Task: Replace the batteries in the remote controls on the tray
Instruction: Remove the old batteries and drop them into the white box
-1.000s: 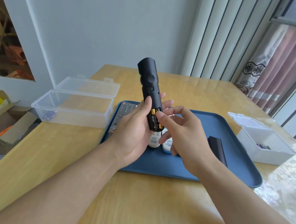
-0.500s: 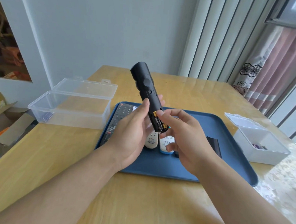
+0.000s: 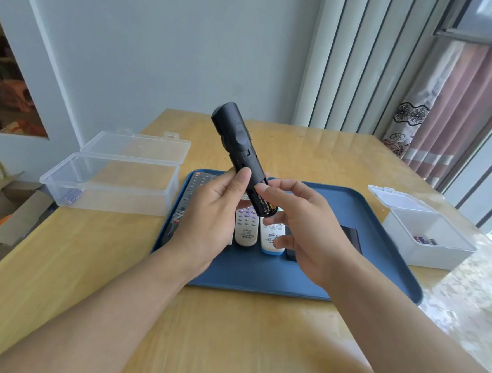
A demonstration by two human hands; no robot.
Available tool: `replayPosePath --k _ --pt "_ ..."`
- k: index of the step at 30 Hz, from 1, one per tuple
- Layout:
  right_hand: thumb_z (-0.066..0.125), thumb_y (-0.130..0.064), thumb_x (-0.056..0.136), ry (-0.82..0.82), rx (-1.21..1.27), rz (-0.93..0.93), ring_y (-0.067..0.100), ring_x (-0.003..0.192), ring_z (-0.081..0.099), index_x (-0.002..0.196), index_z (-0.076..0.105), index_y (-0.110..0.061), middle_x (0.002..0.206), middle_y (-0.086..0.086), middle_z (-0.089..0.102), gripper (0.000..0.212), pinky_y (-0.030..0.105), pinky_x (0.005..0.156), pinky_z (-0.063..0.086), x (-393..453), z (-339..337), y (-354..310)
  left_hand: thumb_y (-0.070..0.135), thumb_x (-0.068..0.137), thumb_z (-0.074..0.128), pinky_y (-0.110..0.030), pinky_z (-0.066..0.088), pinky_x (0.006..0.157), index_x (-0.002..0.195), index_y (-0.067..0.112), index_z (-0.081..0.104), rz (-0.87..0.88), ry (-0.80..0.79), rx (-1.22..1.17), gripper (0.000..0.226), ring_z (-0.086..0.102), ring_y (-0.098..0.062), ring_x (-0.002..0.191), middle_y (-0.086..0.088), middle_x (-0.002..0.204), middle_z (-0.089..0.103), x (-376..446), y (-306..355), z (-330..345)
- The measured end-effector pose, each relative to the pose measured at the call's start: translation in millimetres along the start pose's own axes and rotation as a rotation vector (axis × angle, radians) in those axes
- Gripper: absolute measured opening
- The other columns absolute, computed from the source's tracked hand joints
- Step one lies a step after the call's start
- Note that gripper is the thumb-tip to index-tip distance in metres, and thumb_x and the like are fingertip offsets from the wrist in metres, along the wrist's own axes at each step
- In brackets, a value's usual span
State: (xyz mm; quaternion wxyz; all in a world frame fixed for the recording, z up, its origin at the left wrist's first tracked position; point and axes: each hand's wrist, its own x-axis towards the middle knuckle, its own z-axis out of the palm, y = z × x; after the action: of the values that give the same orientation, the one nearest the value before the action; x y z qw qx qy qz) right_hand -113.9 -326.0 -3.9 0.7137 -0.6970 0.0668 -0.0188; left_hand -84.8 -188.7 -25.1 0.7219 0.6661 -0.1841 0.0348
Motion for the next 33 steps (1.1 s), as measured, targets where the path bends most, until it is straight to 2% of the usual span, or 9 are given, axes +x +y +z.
replayPosePath --k 3,6,11,14,15,19,23,29,33 --pt "0.072 -0.031 0.088 -0.017 -0.007 0.022 0.013 0.071 0.058 0.096 0.067 -0.025 0.078 -0.015 0.068 0.012 0.024 0.047 0.042 0.0 -1.9 -0.9 0.046 0.105 0.046 -0.051 0.049 0.105 0.108 0.046 0.072 0.029 0.003 0.087 0.027 0.068 -0.023 0.111 0.0 0.112 0.076 1.0 -5.0 -1.2" --pt "0.067 -0.031 0.089 -0.043 -0.018 0.051 0.015 0.075 0.061 0.097 0.067 -0.023 0.073 -0.018 0.065 0.012 0.026 0.049 0.044 -0.4 -2.7 -2.2 0.059 0.097 0.046 -0.057 0.049 0.1 0.115 0.038 0.071 0.076 -0.019 0.191 0.038 0.067 -0.031 0.105 -0.011 0.109 0.073 2.5 -9.8 -3.4" --pt "0.056 -0.037 0.095 -0.053 -0.058 0.088 0.018 0.082 0.064 0.111 0.065 -0.015 0.072 -0.018 0.065 0.029 0.027 0.051 0.046 -1.5 -1.5 -4.1 0.047 0.102 0.045 -0.047 0.049 0.103 0.13 0.03 0.067 0.124 -0.098 0.286 0.039 0.067 -0.015 0.112 0.008 0.112 0.075 -1.9 -11.4 -0.2" --pt "0.053 -0.039 0.096 -0.048 -0.066 0.095 0.018 0.08 0.062 0.109 0.066 -0.015 0.088 -0.009 0.064 0.03 0.029 0.052 0.046 -0.9 -2.8 -5.2 0.024 0.108 0.044 -0.021 0.044 0.102 0.135 0.023 0.063 0.135 -0.171 0.259 0.033 0.061 -0.002 0.119 0.014 0.121 0.072 -3.1 -10.0 -2.1" --pt "0.053 -0.038 0.096 -0.047 -0.062 0.097 0.018 0.078 0.061 0.111 0.066 -0.014 0.09 -0.007 0.064 0.032 0.03 0.054 0.047 -0.3 -3.8 -5.2 0.02 0.107 0.047 -0.019 0.042 0.102 0.136 0.024 0.061 0.132 -0.203 0.276 0.033 0.059 0.0 0.121 0.016 0.123 0.07 -3.5 -9.8 -2.9" --pt "0.054 -0.03 0.091 -0.066 -0.055 0.106 0.014 0.073 0.062 0.113 0.066 -0.012 0.092 -0.006 0.067 0.031 0.031 0.057 0.048 -0.1 -5.1 -4.1 0.014 0.093 0.072 -0.026 0.047 0.104 0.136 0.034 0.058 0.178 -0.149 0.433 0.049 0.057 0.004 0.124 0.022 0.123 0.068 -4.2 -16.5 -3.7" --pt "0.051 -0.03 0.092 -0.085 -0.131 0.121 0.016 0.08 0.065 0.113 0.065 -0.014 0.102 0.002 0.071 0.031 0.032 0.058 0.049 0.2 -1.1 -1.7 0.005 0.09 0.073 -0.035 0.057 0.092 0.125 0.026 0.067 0.219 -0.076 0.495 0.041 0.066 0.001 0.111 0.011 0.105 0.076 -5.0 -19.9 -4.9" --pt "0.044 -0.032 0.095 -0.049 -0.242 0.093 0.019 0.091 0.068 0.109 0.062 -0.018 0.104 0.004 0.072 0.027 0.033 0.062 0.049 0.0 -0.4 -1.2 0.003 0.087 0.076 -0.019 0.057 0.082 0.114 0.02 0.073 0.265 -0.04 0.534 0.031 0.071 0.002 0.096 0.009 0.092 0.077 -7.1 -15.7 -1.9" --pt "0.049 -0.035 0.096 -0.051 -0.264 0.045 0.018 0.09 0.07 0.111 0.064 -0.023 0.103 -0.003 0.073 0.025 0.031 0.059 0.049 -2.1 -2.6 -2.9 0.003 0.086 0.077 -0.016 0.056 0.08 0.109 0.033 0.072 0.159 0.015 0.405 0.038 0.072 0.002 0.089 0.017 0.092 0.077 -6.3 -10.2 -0.9"
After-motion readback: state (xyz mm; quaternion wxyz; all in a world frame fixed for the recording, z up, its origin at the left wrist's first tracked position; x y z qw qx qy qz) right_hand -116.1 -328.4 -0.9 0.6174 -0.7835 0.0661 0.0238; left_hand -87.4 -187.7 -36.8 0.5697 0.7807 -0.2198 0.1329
